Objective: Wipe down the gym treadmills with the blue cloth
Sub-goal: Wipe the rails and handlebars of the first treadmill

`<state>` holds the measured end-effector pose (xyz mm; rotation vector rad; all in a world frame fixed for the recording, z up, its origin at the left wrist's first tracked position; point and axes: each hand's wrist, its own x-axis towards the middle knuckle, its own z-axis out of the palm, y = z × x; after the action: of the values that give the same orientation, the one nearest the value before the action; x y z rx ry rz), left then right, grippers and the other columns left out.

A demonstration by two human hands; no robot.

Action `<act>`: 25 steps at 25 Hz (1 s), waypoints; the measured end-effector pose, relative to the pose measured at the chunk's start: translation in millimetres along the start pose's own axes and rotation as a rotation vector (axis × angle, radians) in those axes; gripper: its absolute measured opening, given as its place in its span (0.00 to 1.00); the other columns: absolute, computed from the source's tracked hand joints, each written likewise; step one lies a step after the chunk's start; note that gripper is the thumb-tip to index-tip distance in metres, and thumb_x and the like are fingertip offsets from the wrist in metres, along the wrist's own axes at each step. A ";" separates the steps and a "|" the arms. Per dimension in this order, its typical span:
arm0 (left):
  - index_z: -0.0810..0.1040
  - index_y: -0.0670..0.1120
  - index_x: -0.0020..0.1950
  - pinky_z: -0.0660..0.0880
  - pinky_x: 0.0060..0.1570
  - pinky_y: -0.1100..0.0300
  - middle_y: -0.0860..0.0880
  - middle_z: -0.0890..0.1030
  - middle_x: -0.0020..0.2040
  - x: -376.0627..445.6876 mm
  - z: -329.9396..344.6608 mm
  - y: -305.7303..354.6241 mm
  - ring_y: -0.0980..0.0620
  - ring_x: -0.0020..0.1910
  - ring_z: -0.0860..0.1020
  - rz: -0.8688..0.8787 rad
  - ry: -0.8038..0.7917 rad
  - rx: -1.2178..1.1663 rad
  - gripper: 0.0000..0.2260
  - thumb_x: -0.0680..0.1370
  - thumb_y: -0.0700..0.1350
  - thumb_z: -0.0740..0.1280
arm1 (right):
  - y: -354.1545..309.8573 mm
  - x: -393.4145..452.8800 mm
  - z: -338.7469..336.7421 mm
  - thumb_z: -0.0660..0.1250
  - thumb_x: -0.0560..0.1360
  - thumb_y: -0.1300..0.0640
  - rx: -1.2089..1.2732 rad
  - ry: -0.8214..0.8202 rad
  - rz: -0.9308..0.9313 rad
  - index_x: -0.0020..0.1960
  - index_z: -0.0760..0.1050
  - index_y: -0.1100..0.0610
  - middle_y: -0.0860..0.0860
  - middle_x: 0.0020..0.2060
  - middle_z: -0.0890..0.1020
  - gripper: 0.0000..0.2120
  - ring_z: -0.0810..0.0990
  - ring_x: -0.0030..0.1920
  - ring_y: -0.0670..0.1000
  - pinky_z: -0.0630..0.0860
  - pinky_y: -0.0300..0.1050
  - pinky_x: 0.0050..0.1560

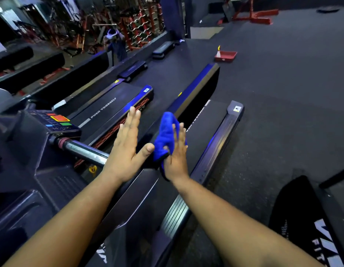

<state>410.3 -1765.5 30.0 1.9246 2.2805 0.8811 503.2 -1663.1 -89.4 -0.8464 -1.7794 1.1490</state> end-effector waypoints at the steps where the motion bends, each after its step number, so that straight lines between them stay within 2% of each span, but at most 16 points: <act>1: 0.44 0.45 0.82 0.46 0.78 0.41 0.49 0.43 0.82 2.5 2.2 0.2 0.54 0.80 0.42 0.009 -0.052 0.077 0.45 0.76 0.74 0.48 | 2.7 15.8 1.8 0.51 0.78 0.37 0.108 0.081 0.114 0.75 0.41 0.27 0.35 0.78 0.40 0.29 0.39 0.80 0.45 0.46 0.71 0.75; 3: 0.43 0.48 0.82 0.45 0.78 0.42 0.51 0.42 0.82 6.6 5.7 -0.8 0.55 0.80 0.41 0.013 -0.140 0.160 0.44 0.75 0.75 0.47 | -15.2 15.4 16.3 0.51 0.76 0.35 0.289 0.188 0.337 0.76 0.43 0.33 0.39 0.78 0.41 0.31 0.38 0.78 0.42 0.45 0.62 0.78; 4: 0.43 0.49 0.81 0.46 0.78 0.42 0.52 0.41 0.82 8.9 7.1 -2.2 0.56 0.80 0.41 0.004 -0.158 0.141 0.43 0.75 0.75 0.47 | -33.1 -1.0 24.9 0.51 0.74 0.33 0.329 0.172 0.386 0.76 0.41 0.35 0.40 0.78 0.40 0.34 0.36 0.77 0.41 0.41 0.54 0.79; 6: 0.42 0.51 0.81 0.46 0.78 0.42 0.53 0.42 0.82 9.9 6.6 -7.0 0.57 0.80 0.42 -0.023 -0.148 0.034 0.41 0.76 0.74 0.47 | -58.9 -35.3 30.2 0.53 0.72 0.28 0.261 0.079 0.302 0.76 0.37 0.35 0.42 0.79 0.37 0.39 0.32 0.77 0.40 0.33 0.36 0.75; 7: 0.41 0.52 0.80 0.47 0.78 0.42 0.54 0.42 0.81 8.7 5.6 -8.5 0.57 0.80 0.43 -0.028 -0.139 0.000 0.40 0.77 0.73 0.47 | -58.2 -32.6 27.5 0.54 0.72 0.27 0.273 0.075 0.234 0.77 0.37 0.35 0.43 0.79 0.37 0.41 0.33 0.77 0.40 0.32 0.30 0.71; 8: 0.41 0.52 0.80 0.47 0.78 0.42 0.54 0.42 0.81 7.9 5.4 -9.1 0.57 0.80 0.43 -0.029 -0.138 -0.007 0.40 0.77 0.73 0.47 | -50.5 -17.3 24.8 0.55 0.73 0.28 0.292 0.108 0.207 0.78 0.39 0.37 0.44 0.80 0.38 0.41 0.34 0.78 0.42 0.32 0.29 0.70; 11: 0.39 0.51 0.80 0.45 0.79 0.44 0.54 0.41 0.81 7.3 8.0 -7.3 0.58 0.80 0.42 -0.046 -0.169 0.054 0.40 0.77 0.74 0.46 | -29.0 67.4 -1.6 0.58 0.76 0.35 0.295 0.256 0.461 0.81 0.46 0.48 0.51 0.81 0.43 0.40 0.39 0.80 0.52 0.38 0.40 0.75; 12: 0.38 0.51 0.80 0.45 0.79 0.44 0.55 0.40 0.81 7.4 8.2 -6.8 0.58 0.80 0.41 -0.058 -0.161 0.053 0.41 0.76 0.74 0.46 | -26.7 74.9 -4.7 0.57 0.77 0.36 0.311 0.256 0.475 0.81 0.45 0.49 0.51 0.81 0.42 0.40 0.39 0.80 0.54 0.38 0.42 0.75; 13: 0.37 0.49 0.80 0.45 0.79 0.44 0.55 0.39 0.81 7.7 8.0 -7.1 0.58 0.80 0.41 -0.071 -0.139 0.019 0.43 0.76 0.74 0.46 | -28.8 64.3 -2.9 0.54 0.77 0.34 0.261 0.229 0.414 0.81 0.44 0.48 0.51 0.81 0.41 0.39 0.38 0.80 0.53 0.38 0.43 0.75; 15: 0.37 0.47 0.80 0.45 0.79 0.46 0.55 0.39 0.81 10.3 6.2 -9.2 0.58 0.80 0.41 -0.119 -0.045 -0.135 0.46 0.75 0.75 0.46 | -43.6 5.0 5.9 0.51 0.78 0.34 0.119 0.106 0.135 0.80 0.41 0.42 0.48 0.80 0.39 0.36 0.35 0.80 0.50 0.38 0.48 0.76; 17: 0.37 0.46 0.81 0.46 0.79 0.49 0.54 0.40 0.81 9.7 2.9 -10.8 0.58 0.80 0.42 -0.164 0.036 -0.252 0.47 0.74 0.76 0.46 | -46.8 -46.0 6.6 0.51 0.79 0.35 -0.002 -0.083 -0.053 0.79 0.43 0.39 0.44 0.80 0.37 0.33 0.33 0.79 0.49 0.42 0.61 0.77; 18: 0.38 0.46 0.81 0.45 0.79 0.49 0.53 0.40 0.81 8.5 2.2 -10.5 0.58 0.80 0.42 -0.160 0.050 -0.254 0.47 0.74 0.76 0.46 | -42.3 -41.2 2.9 0.52 0.79 0.35 -0.078 -0.135 -0.092 0.79 0.45 0.37 0.42 0.80 0.37 0.32 0.33 0.79 0.49 0.44 0.67 0.76; 20: 0.40 0.45 0.81 0.45 0.79 0.47 0.52 0.41 0.82 7.3 2.9 -8.4 0.60 0.79 0.42 -0.134 0.026 -0.181 0.47 0.74 0.76 0.45 | -40.9 16.6 -10.8 0.56 0.77 0.36 -0.265 -0.132 -0.132 0.78 0.57 0.38 0.42 0.80 0.41 0.30 0.34 0.79 0.51 0.47 0.77 0.72; 22: 0.41 0.46 0.81 0.45 0.79 0.45 0.51 0.41 0.82 8.3 3.7 -7.5 0.60 0.79 0.41 -0.130 -0.008 -0.105 0.46 0.74 0.76 0.45 | -56.7 67.4 -24.8 0.59 0.77 0.38 -0.423 -0.150 -0.093 0.74 0.67 0.42 0.44 0.81 0.48 0.26 0.37 0.80 0.52 0.48 0.81 0.69; 24: 0.40 0.48 0.81 0.44 0.79 0.47 0.51 0.40 0.81 8.6 4.8 -6.5 0.60 0.79 0.40 -0.147 -0.031 -0.046 0.46 0.74 0.77 0.45 | -65.9 62.2 -20.9 0.61 0.78 0.41 -0.515 -0.193 -0.071 0.74 0.69 0.45 0.43 0.81 0.50 0.25 0.36 0.80 0.52 0.46 0.81 0.68; 25: 0.40 0.48 0.81 0.43 0.79 0.48 0.52 0.40 0.81 7.4 5.3 -6.0 0.60 0.79 0.40 -0.144 -0.033 -0.022 0.47 0.73 0.77 0.45 | -70.5 43.9 -17.5 0.61 0.78 0.44 -0.529 -0.243 -0.136 0.74 0.68 0.46 0.43 0.80 0.50 0.25 0.35 0.79 0.52 0.44 0.81 0.68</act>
<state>405.2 -1757.1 25.4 1.7267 2.3452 0.8470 493.5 -1643.9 -7.3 -0.8920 -2.3594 0.7198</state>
